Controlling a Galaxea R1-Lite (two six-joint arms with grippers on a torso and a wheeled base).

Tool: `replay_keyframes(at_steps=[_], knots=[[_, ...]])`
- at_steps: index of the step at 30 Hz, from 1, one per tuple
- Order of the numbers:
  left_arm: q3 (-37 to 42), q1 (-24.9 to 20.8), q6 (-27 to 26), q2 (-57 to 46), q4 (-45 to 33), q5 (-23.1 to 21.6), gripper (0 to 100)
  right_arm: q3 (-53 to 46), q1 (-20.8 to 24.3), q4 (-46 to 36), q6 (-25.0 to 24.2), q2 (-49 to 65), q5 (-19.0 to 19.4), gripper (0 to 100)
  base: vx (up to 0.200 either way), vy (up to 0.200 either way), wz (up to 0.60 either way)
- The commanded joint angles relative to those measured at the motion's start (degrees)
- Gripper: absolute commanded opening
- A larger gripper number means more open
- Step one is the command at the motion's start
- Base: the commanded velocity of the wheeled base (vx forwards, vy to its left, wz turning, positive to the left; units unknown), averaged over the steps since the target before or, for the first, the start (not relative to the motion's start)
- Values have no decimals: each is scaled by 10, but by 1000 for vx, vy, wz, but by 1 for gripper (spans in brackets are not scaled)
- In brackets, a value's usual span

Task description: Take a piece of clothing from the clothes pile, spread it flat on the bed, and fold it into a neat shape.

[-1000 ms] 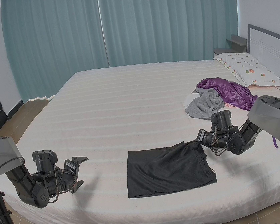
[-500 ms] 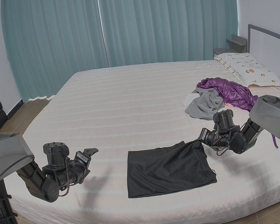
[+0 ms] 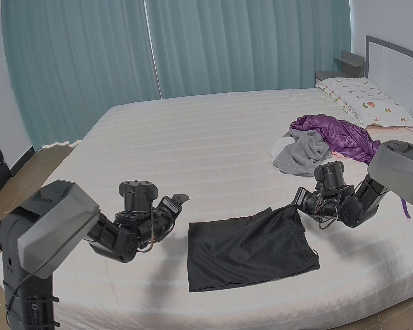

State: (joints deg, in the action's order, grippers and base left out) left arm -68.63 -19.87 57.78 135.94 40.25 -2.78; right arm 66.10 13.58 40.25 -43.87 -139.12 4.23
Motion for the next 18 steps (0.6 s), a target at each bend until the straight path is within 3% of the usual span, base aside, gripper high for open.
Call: replay_keyframes(at_steps=[1,9,16,17,18], knots=[[-64,-31,-39,87,-30,33,100,-2,1,3,-3,-2,0,0,0,0,0],[-88,-40,-54,104,-39,34,100,-4,8,5,-5,1,-3,0,0,0,0],[-167,-43,-53,126,-120,37,100,-3,3,6,-5,-3,-3,0,0,0,0],[-174,-43,-53,127,-132,37,0,-3,2,5,-6,-3,-3,0,0,0,0],[-175,-43,-52,127,-134,37,0,-3,2,6,-6,-4,-3,0,0,0,0]])
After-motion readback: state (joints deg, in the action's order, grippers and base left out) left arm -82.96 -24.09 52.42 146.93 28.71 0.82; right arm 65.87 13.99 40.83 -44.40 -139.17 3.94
